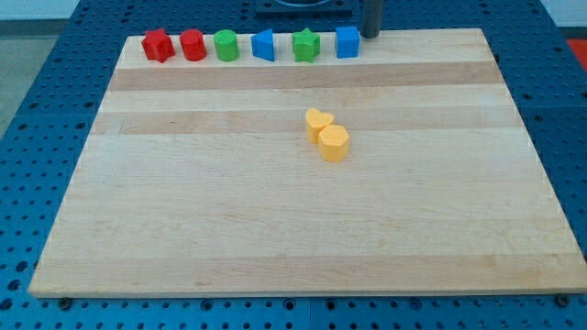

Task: Slightly push the blue cube to the left side

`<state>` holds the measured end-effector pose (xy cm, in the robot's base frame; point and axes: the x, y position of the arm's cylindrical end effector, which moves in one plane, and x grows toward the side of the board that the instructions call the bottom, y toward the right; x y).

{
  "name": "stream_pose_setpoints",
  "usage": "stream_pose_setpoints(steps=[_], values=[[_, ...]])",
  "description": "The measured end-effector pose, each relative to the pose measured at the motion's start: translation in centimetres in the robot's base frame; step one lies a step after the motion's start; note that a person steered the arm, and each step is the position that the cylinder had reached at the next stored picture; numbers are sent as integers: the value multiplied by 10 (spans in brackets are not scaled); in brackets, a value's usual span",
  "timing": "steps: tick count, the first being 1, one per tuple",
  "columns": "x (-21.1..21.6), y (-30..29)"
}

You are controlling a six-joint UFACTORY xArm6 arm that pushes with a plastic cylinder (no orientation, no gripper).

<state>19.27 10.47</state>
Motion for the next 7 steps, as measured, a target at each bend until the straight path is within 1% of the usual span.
stream_pose_setpoints(steps=[1, 4, 7], values=[[0, -9], [1, -11], [10, -18]])
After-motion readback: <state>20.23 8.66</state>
